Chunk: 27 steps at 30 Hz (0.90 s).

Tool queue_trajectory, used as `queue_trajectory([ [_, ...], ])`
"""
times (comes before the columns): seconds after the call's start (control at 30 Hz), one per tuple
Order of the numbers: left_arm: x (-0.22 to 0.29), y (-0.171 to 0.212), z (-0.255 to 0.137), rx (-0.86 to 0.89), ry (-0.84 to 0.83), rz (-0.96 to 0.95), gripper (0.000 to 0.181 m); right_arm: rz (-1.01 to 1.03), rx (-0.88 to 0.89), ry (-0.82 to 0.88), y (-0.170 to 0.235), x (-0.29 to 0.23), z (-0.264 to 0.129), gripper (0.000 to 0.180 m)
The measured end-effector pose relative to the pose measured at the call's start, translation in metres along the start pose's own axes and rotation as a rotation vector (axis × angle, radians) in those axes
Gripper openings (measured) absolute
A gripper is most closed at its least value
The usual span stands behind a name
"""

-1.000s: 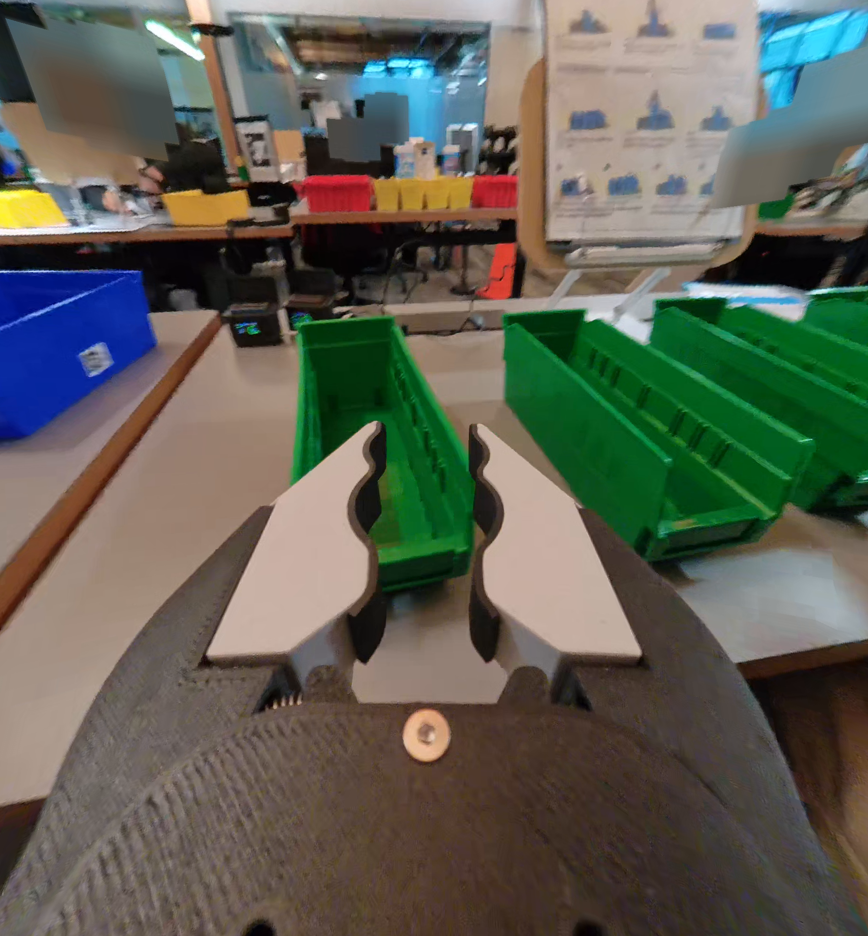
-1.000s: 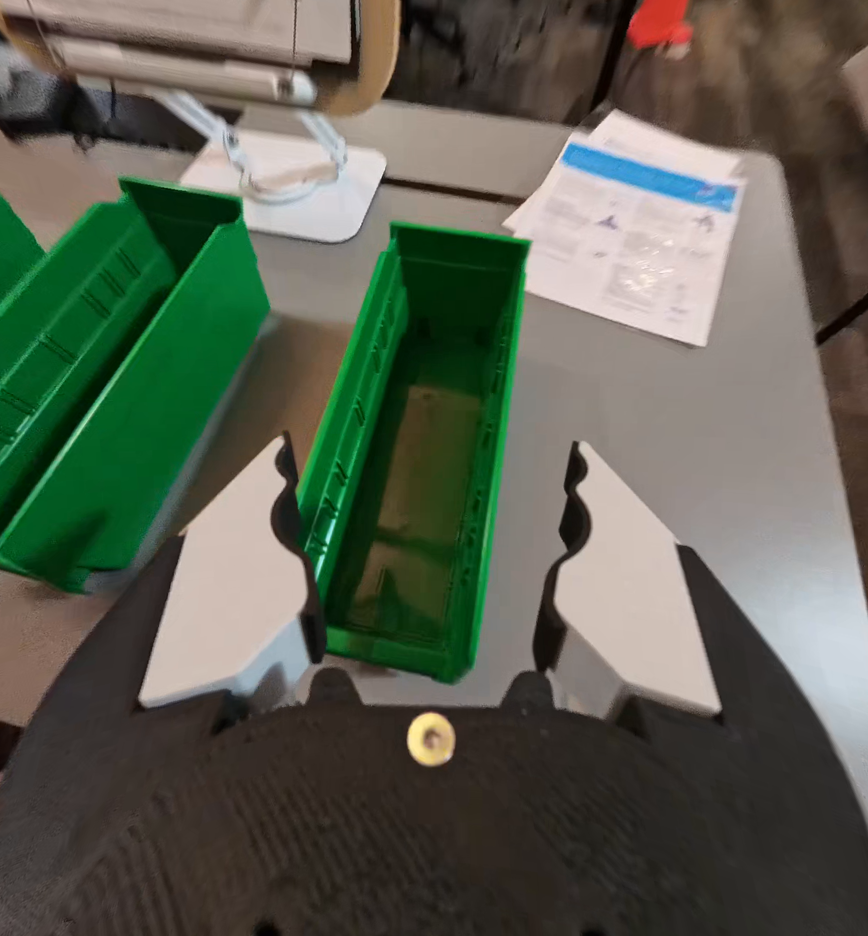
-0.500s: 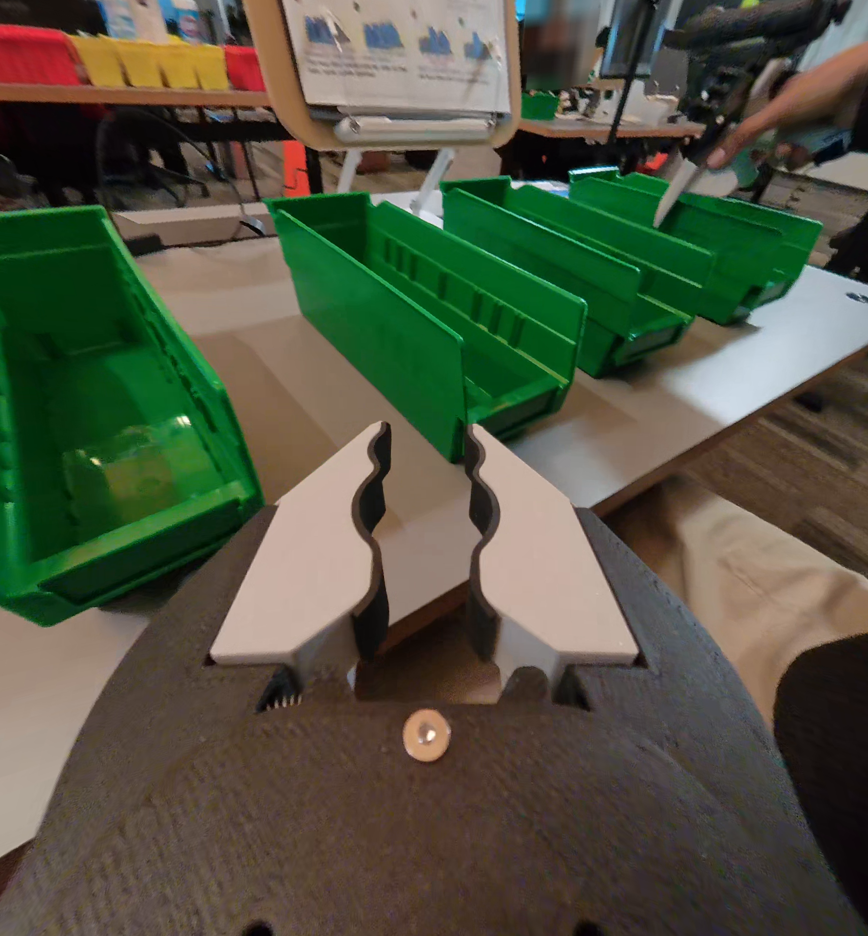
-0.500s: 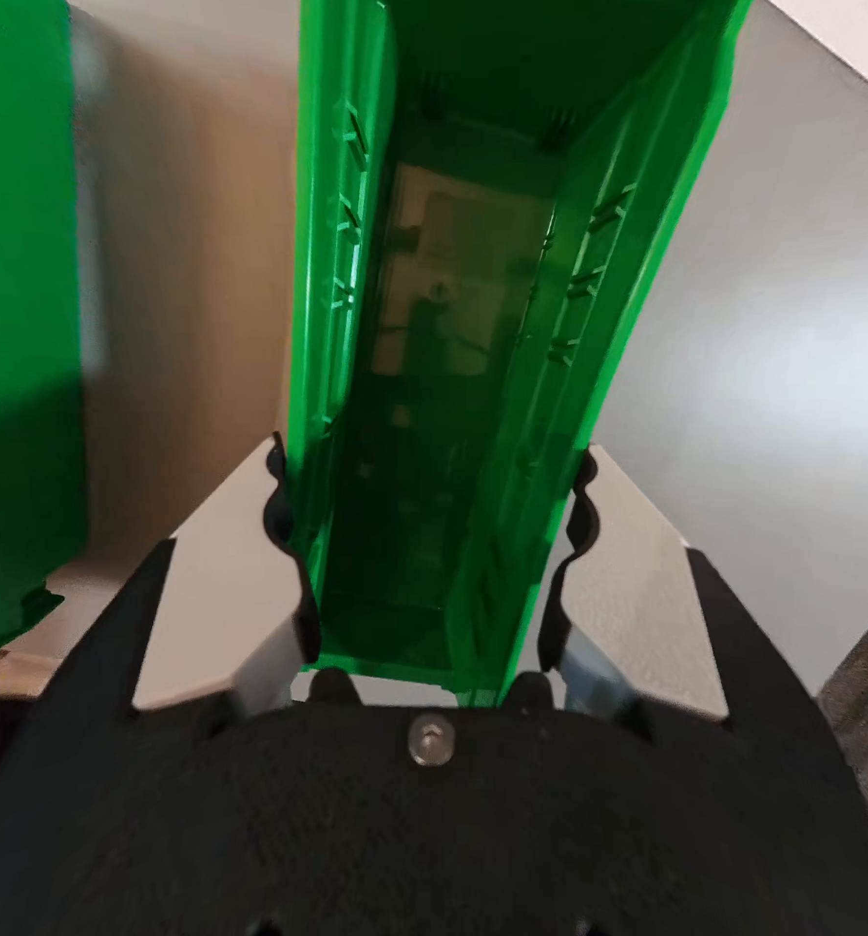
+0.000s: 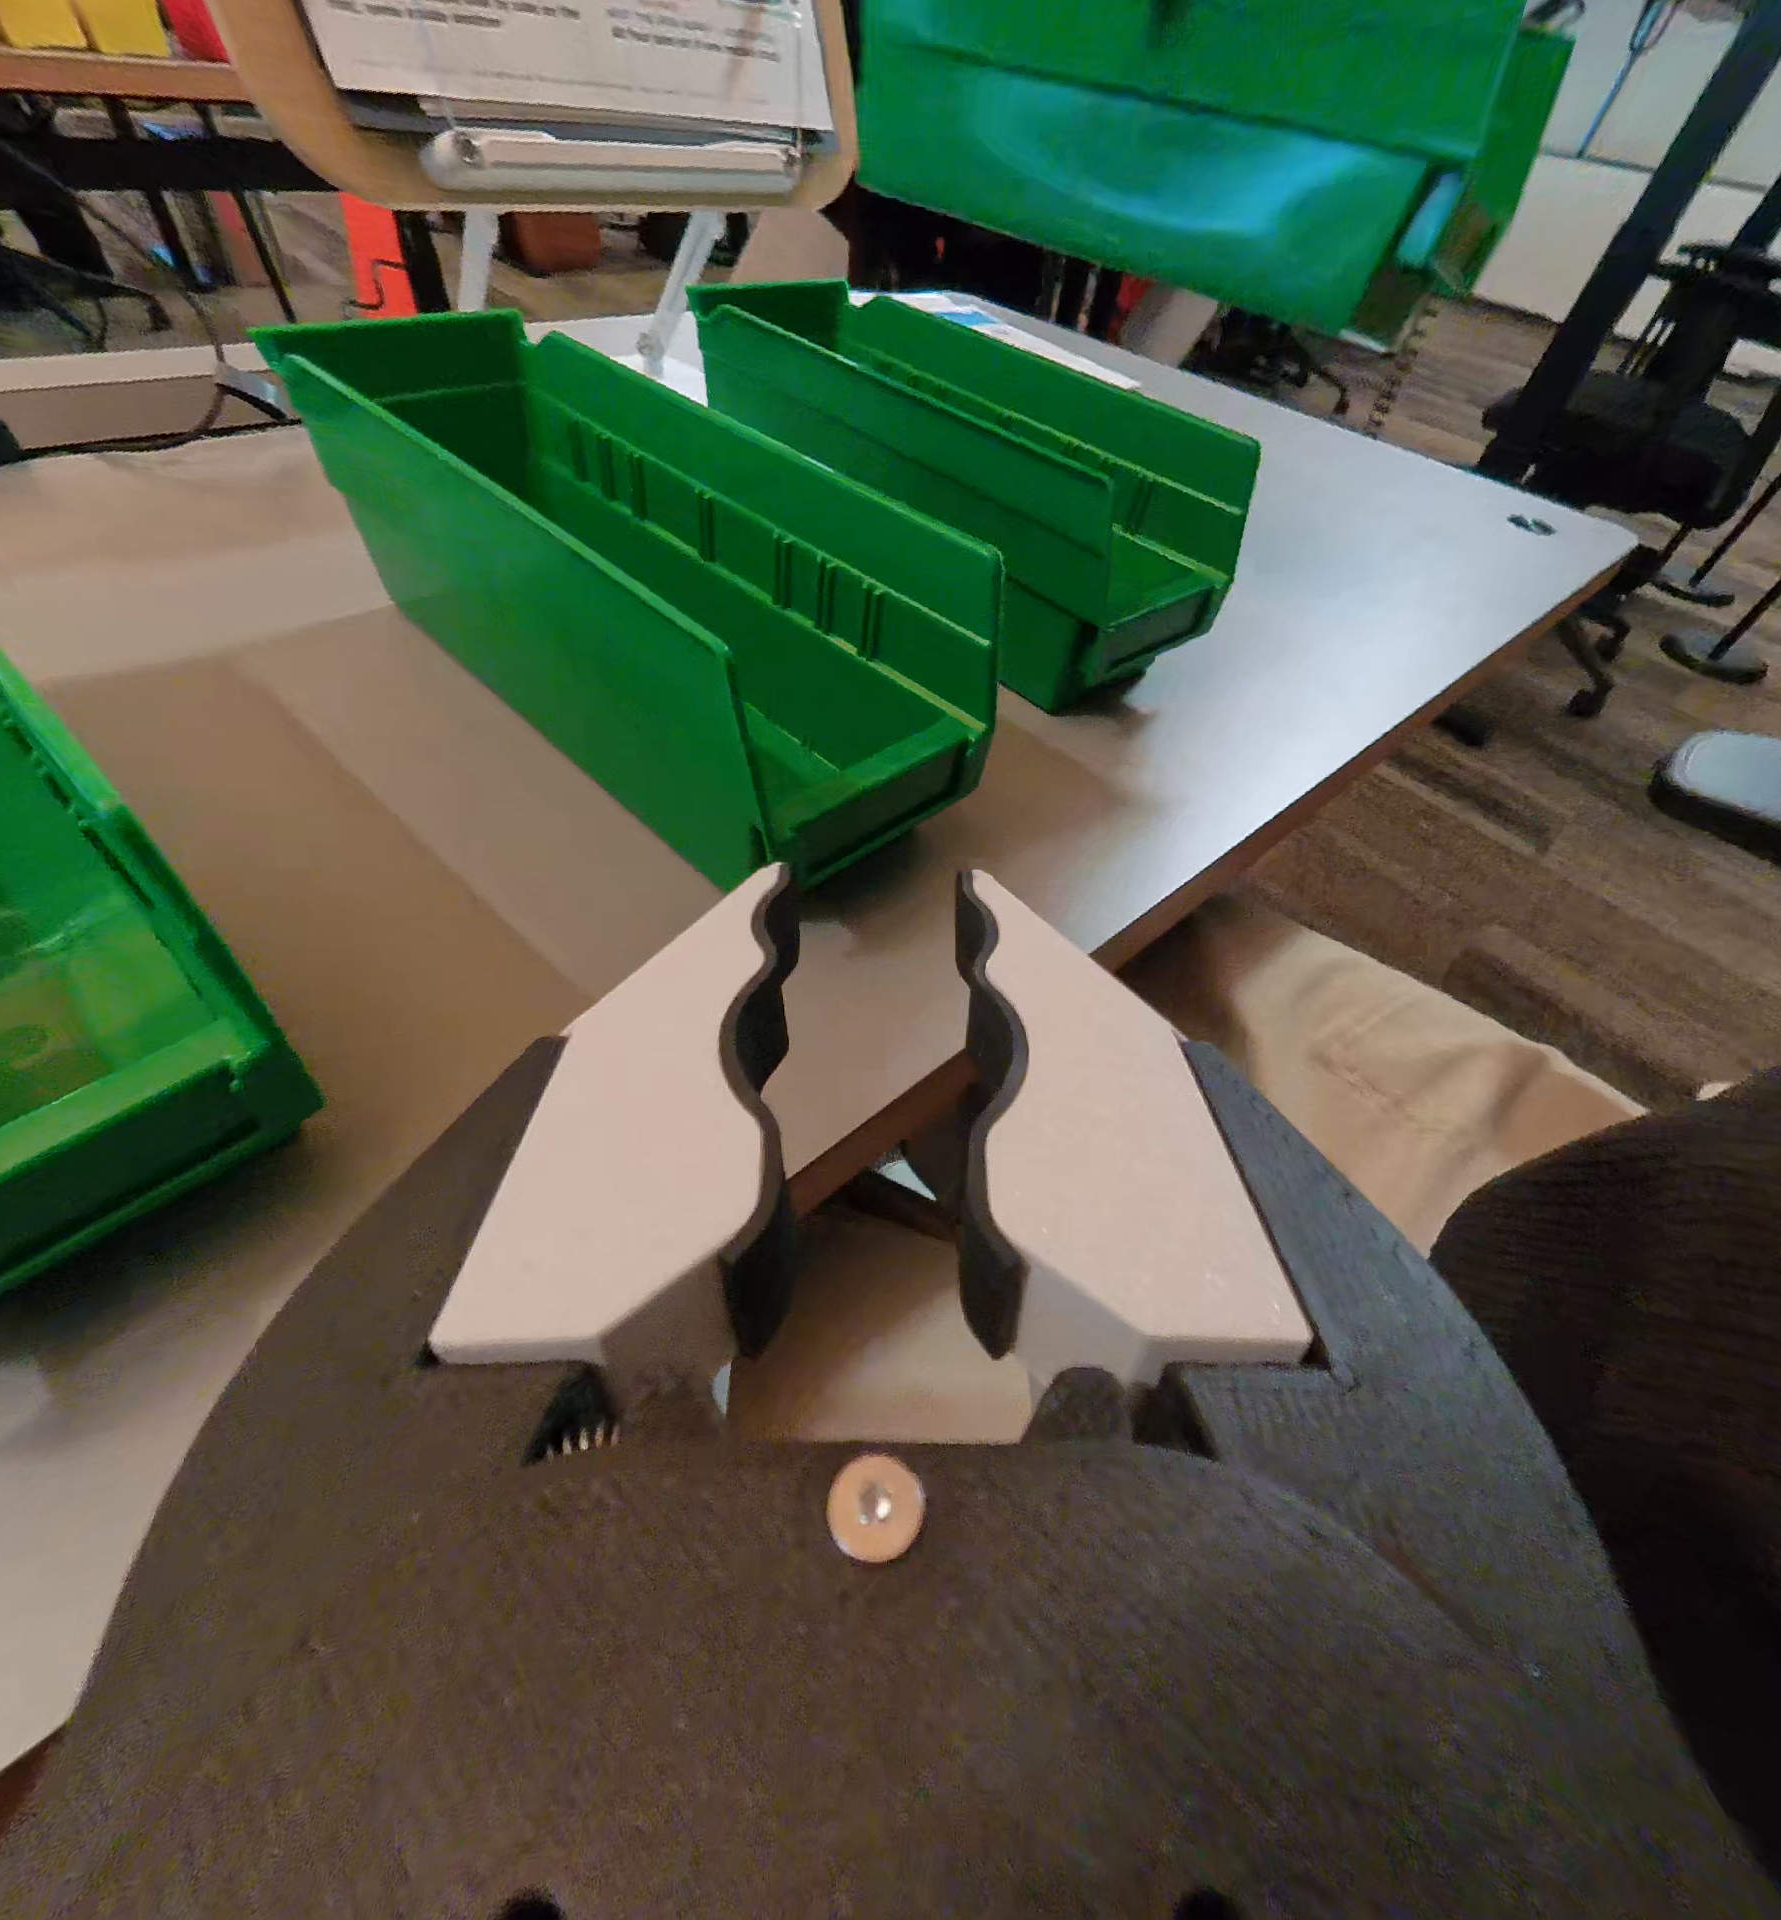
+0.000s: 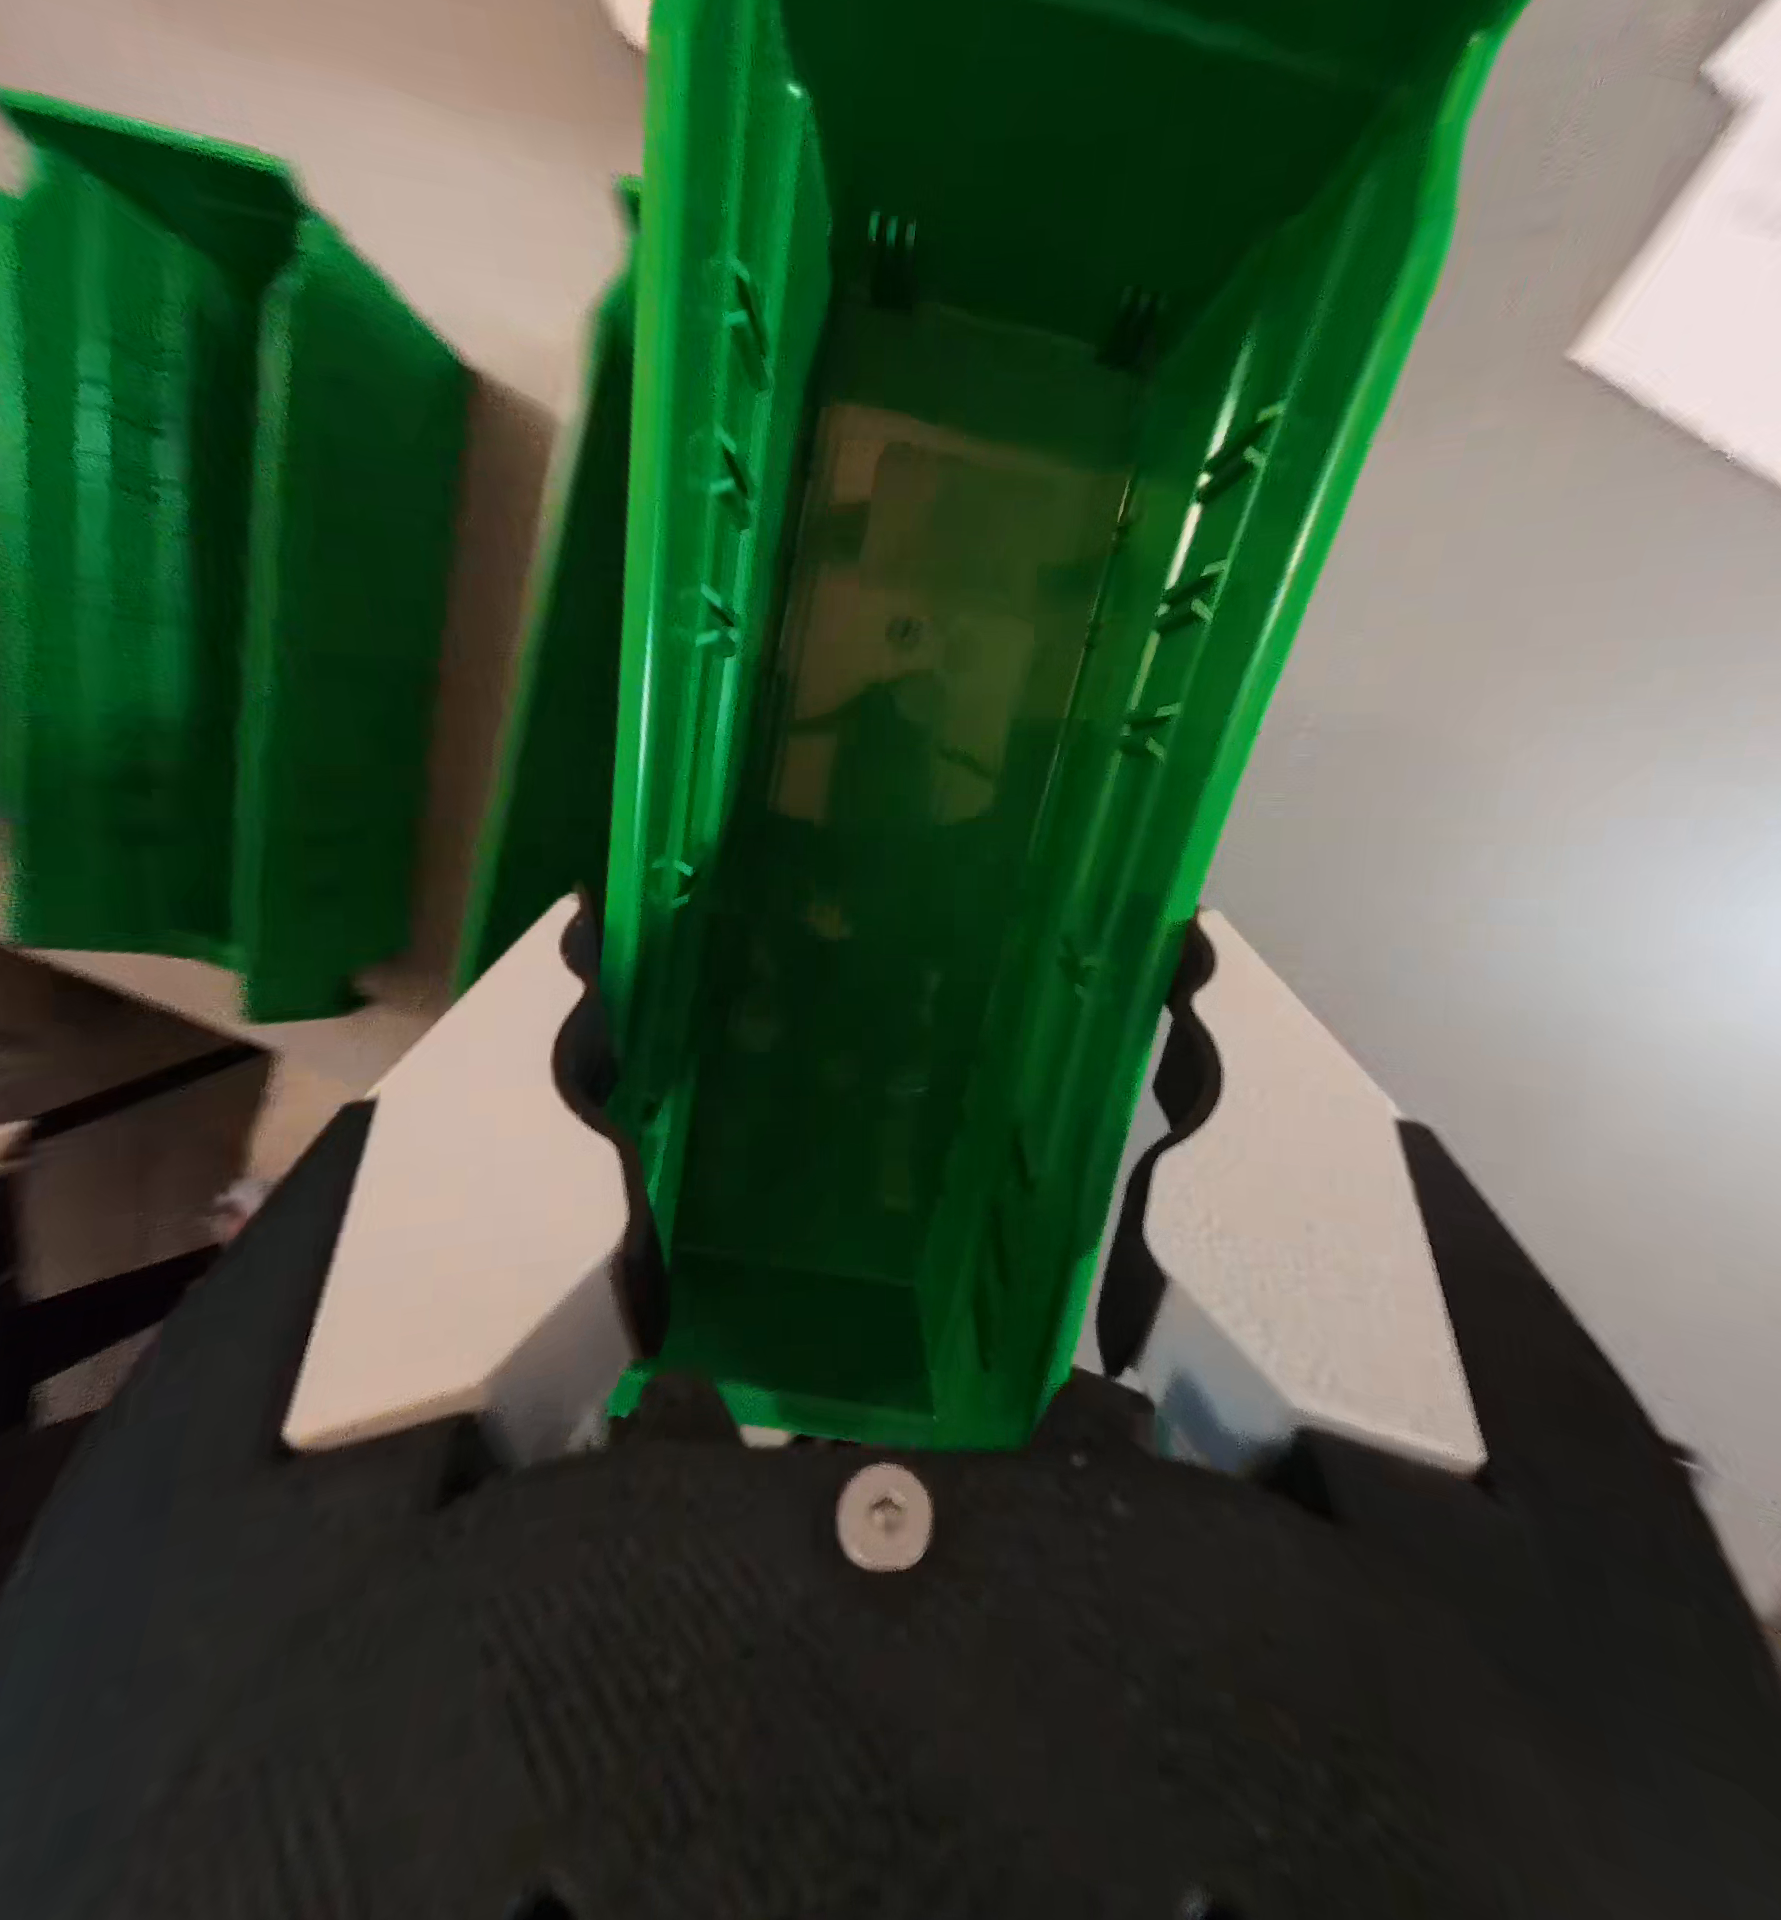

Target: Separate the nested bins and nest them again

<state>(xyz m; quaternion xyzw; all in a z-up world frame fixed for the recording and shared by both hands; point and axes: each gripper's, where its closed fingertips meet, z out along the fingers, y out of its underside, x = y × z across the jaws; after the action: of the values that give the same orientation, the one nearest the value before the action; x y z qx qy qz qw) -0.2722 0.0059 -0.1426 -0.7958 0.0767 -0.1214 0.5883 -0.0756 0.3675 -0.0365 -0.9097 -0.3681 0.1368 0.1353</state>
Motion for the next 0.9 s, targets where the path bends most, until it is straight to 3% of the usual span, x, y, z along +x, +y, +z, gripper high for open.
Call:
queue_trajectory([
  [0.1,0.007,0.003,0.002,-0.016,0.030,0.008,0.029,0.038,-0.046,-0.093,-0.002,-0.045,0.013,0.108],
  [0.23,0.026,-0.001,-0.003,-0.001,0.101,0.003,0.030,0.024,-0.091,-0.038,-0.003,-0.068,0.035,0.108],
  [0.57,0.053,-0.010,-0.012,0.029,0.174,0.074,0.030,0.090,-0.086,0.120,-0.021,-0.070,0.073,0.112],
  [0.9,0.052,-0.014,-0.016,0.042,0.191,0.048,0.031,0.034,-0.092,0.159,-0.002,-0.077,0.109,0.126],
])
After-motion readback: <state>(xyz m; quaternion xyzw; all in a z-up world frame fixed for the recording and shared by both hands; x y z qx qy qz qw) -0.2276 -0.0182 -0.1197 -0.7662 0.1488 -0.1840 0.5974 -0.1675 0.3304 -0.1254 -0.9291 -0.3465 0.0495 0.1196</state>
